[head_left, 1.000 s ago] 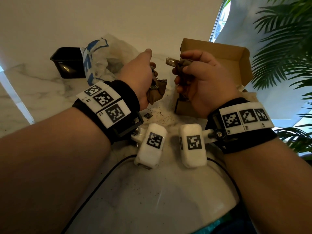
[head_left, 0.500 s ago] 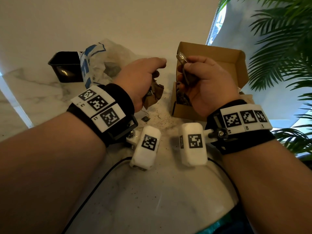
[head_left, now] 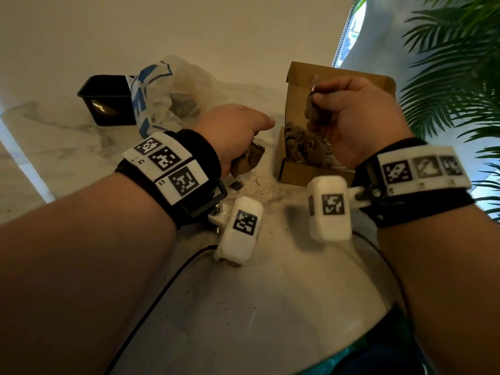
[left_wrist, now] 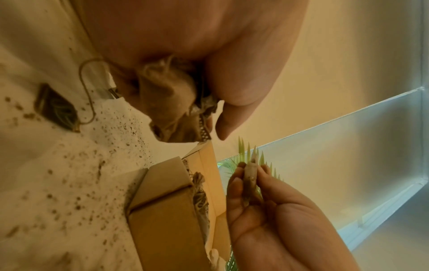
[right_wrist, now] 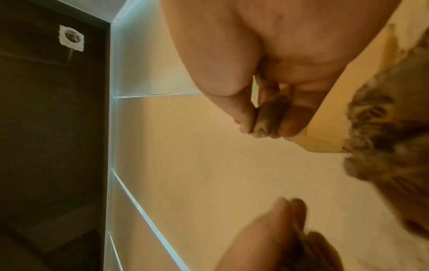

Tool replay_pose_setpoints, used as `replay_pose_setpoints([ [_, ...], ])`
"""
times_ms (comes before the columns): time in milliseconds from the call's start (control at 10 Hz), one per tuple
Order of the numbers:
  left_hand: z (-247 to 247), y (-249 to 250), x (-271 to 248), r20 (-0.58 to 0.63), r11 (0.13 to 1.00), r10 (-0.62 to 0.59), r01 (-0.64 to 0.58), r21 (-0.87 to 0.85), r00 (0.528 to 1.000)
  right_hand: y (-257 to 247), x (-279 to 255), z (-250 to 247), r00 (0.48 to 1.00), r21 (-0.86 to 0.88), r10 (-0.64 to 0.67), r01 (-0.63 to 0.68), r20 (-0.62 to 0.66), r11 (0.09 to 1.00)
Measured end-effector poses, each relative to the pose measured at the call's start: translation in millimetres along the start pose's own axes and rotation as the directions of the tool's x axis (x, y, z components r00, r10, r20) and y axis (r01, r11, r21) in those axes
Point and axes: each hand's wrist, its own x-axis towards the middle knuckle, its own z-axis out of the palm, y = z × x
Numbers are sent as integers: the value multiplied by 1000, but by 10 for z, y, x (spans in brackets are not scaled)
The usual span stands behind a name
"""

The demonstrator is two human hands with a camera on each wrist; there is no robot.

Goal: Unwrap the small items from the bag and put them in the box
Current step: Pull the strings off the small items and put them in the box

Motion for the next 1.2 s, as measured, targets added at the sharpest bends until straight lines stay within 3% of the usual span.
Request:
replay_pose_setpoints([
  [100,15,-25,-23,82,990,-126,120,70,989,-89,206,-38,999,-92,46,-43,25,995],
  [200,34,-8,-62,155,982,-171,155,110,973,-123,347,-2,994,-235,95,-80,53,969],
  [300,50,-5,-92,206,968,-126,75,239,970,-189,379,68,988,-575,144,-86,56,814],
  [400,83,-5,-134,242,981,-148,112,156,959,-195,594,136,980,-855,177,-11,94,519],
  [500,102,-17,-116,253,977,-130,81,197,959,-155,566,156,970,-895,227,-19,92,446],
  [600,108,-23,-107,255,977,-111,58,205,961,-128,581,100,969,-874,233,-39,86,485],
  [700,105,-40,-105,252,979,-110,62,193,961,-122,571,74,967,-902,241,-30,83,431],
  [800,97,-35,-101,213,989,-120,99,107,970,-142,563,86,974,-896,212,-22,81,444],
  [900,65,4,-107,158,956,-203,230,-182,966,-197,530,69,992,-896,116,-13,43,444],
  [1000,7,92,-114,153,841,-186,238,-486,971,-262,442,131,998,-750,61,-32,11,661],
  [1100,-51,140,-111,103,767,-128,164,-621,986,-268,277,300,995,-535,81,-35,62,844],
  [1200,-108,167,-101,67,723,-90,112,-682,994,-172,172,436,994,-266,97,-79,53,961],
])
